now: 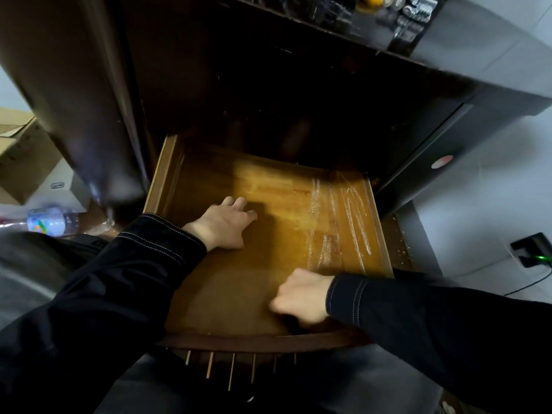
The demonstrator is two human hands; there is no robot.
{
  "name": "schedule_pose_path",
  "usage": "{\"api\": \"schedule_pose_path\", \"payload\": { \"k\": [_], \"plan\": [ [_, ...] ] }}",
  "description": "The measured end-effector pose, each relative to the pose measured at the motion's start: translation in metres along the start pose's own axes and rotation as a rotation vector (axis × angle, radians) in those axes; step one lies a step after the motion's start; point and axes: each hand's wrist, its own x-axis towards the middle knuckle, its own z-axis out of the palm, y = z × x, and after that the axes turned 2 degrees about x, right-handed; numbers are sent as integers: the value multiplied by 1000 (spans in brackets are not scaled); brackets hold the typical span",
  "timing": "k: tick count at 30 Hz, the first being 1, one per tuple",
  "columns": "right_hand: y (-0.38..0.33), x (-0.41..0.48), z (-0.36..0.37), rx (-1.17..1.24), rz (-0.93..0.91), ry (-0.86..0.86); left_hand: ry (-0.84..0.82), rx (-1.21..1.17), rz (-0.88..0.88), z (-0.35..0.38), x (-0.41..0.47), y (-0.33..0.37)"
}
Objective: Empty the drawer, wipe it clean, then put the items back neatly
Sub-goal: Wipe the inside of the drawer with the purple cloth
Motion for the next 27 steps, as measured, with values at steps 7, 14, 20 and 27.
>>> {"api": "schedule_pose_path", "payload": {
  "k": [7,14,20,27],
  "plan": [
    [19,-37,25,-74,0,-163,0,16,1,2,3,0],
    [-8,11,-14,-62,-93,51,16,13,-3,2,3,-1],
    [3,-8,2,-6,-40,5,26,12,5,4,2,-1],
    [8,-11,13,53,23,-47,22,13,4,3,1,0]
  ]
}}
